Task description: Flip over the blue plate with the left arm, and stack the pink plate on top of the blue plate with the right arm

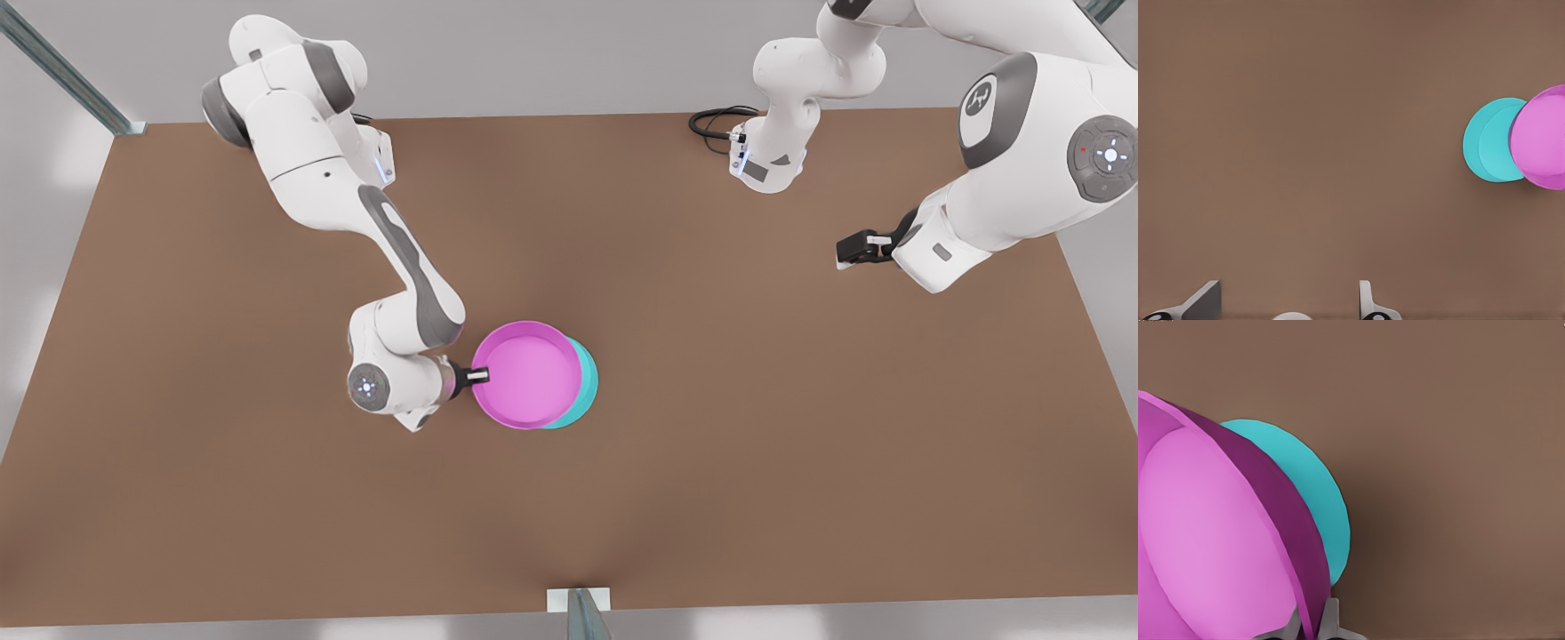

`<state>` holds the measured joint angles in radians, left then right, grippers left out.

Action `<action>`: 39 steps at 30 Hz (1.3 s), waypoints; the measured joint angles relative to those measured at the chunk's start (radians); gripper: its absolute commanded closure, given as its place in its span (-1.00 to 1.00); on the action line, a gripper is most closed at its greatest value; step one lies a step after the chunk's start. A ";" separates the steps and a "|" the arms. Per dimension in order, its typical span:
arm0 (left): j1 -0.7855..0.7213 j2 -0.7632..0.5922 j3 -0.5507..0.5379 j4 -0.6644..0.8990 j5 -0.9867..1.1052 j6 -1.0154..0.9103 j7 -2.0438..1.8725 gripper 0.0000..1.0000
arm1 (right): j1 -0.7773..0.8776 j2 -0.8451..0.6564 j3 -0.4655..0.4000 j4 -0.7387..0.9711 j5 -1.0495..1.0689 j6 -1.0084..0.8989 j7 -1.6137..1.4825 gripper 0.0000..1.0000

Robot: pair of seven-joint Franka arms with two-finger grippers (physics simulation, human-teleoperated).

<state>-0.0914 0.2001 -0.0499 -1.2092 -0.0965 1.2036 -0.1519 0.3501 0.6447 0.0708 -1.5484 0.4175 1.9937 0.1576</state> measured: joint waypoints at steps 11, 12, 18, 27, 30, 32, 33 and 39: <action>0.009 0.006 0.246 0.039 -0.038 -0.070 0.117 -1.00 | 0.051 -0.035 0.001 -0.091 0.004 0.140 0.187 -1.00; 0.004 0.011 0.253 0.035 -0.044 -0.071 0.127 -1.00 | 0.051 -0.034 0.001 -0.092 -0.003 0.148 0.204 -1.00; 0.010 0.018 0.262 0.031 -0.095 -0.086 0.176 -1.00 | -0.046 -0.053 0.000 0.006 -0.032 0.121 0.280 -1.00; 0.010 0.057 0.262 0.033 -0.110 -0.082 0.224 -1.00 | -0.380 -0.161 -0.021 0.487 -0.467 -0.385 0.094 -1.00; 0.009 0.063 0.262 0.031 -0.110 -0.084 0.235 -1.00 | -0.402 -0.421 -0.018 0.147 -0.508 -0.441 0.034 -1.00; 0.008 0.063 0.261 0.030 -0.111 -0.087 0.242 -1.00 | -0.411 -0.581 -0.018 -0.044 -0.518 -0.417 -0.001 -1.00; 0.008 0.063 0.261 0.030 -0.110 -0.089 0.244 -1.00 | -0.416 -0.624 -0.019 -0.071 -0.521 -0.410 -0.017 -1.00; 0.008 0.064 0.260 0.032 -0.113 -0.091 0.256 -1.00 | -0.439 -0.669 -0.019 -0.075 -0.530 -0.390 -0.097 -1.00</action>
